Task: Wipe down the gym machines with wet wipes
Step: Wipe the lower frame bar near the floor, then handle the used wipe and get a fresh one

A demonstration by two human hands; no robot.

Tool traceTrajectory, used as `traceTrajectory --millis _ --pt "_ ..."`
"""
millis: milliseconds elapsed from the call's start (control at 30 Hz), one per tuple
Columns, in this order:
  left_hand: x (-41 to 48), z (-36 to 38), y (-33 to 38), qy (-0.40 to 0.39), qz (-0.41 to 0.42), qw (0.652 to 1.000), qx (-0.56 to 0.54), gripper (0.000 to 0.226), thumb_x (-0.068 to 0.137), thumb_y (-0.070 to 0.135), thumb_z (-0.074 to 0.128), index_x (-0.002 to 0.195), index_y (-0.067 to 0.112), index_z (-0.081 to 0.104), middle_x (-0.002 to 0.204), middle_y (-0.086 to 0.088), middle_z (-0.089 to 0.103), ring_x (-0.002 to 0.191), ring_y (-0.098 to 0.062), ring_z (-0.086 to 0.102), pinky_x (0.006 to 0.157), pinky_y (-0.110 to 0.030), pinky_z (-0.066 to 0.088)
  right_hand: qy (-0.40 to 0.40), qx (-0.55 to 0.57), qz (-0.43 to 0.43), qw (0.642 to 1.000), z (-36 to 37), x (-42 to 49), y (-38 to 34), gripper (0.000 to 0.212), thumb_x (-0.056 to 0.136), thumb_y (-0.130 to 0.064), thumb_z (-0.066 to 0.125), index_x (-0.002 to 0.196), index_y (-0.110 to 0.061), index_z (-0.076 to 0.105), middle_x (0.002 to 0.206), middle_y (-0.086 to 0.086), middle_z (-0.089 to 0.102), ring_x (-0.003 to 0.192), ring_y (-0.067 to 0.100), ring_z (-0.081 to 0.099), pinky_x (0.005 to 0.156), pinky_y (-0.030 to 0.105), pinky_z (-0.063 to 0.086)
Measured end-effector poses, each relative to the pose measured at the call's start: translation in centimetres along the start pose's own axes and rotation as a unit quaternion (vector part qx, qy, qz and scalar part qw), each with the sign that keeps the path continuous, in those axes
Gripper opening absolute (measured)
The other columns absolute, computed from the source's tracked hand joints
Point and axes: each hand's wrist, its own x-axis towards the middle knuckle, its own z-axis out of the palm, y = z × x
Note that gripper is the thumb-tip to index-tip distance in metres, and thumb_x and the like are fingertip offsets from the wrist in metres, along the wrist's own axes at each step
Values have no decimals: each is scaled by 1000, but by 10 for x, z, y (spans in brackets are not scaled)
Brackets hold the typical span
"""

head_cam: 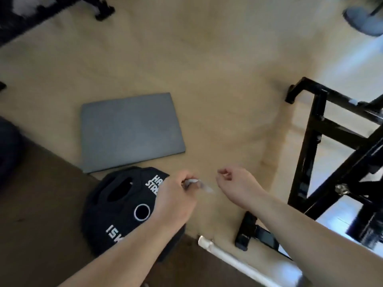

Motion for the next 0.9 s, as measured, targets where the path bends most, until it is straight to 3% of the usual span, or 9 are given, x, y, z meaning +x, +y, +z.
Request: traceTrajectory --millis 67,133,233,367,433,533,700,833,900 --pt "-19 -27 14 17 -10 1000 2 13 95 32 70 82 33 71 84 11 64 77 -6 62 72 -31 55 -26 -38 -4 999 -4 -21 -23 29 100 -35 52 120 -25 70 113 -1 71 107 21 66 85 26 47" --pt "-37 -50 28 28 -23 999 -12 9 93 33 72 85 34 73 93 13 63 86 -2 60 78 -24 52 -37 -52 -6 998 -9 -41 -46 23 100 -31 50 105 -24 72 104 0 72 101 23 66 82 28 48" --pt "-61 -77 46 43 -51 997 -44 4 91 34 75 92 36 71 88 19 68 86 2 63 83 -28 55 -41 -51 -5 998 -18 -65 -79 30 100 -28 49 74 -19 60 77 -4 64 73 16 61 59 29 44" --pt "-86 -113 77 72 -88 990 -82 17 87 35 79 94 37 64 87 13 70 82 -6 67 82 -39 59 -49 -47 -36 997 -49 -101 -124 27 101 -31 50 83 -21 67 77 -9 67 66 3 57 54 19 42" --pt "-99 -133 99 92 -98 987 -88 15 87 35 79 89 35 65 83 13 70 78 -4 67 79 -36 59 -39 -22 -44 998 -72 -123 -148 24 101 -30 50 89 -21 69 82 -7 71 69 8 61 58 16 43" --pt "-120 -165 138 105 -83 984 -115 7 90 34 76 90 34 70 81 16 72 76 -1 67 72 -27 58 -46 102 -39 993 -108 -164 -183 21 99 -29 58 86 -24 74 82 -4 76 82 18 72 75 30 57" --pt "-136 -219 216 27 -26 984 -174 20 98 18 69 112 30 76 95 20 77 93 2 71 87 -24 57 -97 218 -31 971 -162 -220 -256 20 98 -29 69 85 -38 81 86 0 79 84 20 74 86 41 62" --pt "-136 -258 265 8 68 990 -125 50 96 3 66 102 52 74 99 19 77 97 -5 73 90 -36 59 -60 246 -27 967 -198 -232 -304 16 96 -28 72 83 -26 81 82 3 78 71 13 66 84 41 60" --pt "-130 -267 285 9 61 991 -116 43 94 4 69 100 46 76 96 18 77 93 -5 74 88 -40 60 -65 247 -13 967 -221 -235 -317 16 97 -24 71 85 -18 80 83 5 78 69 12 65 76 35 61"
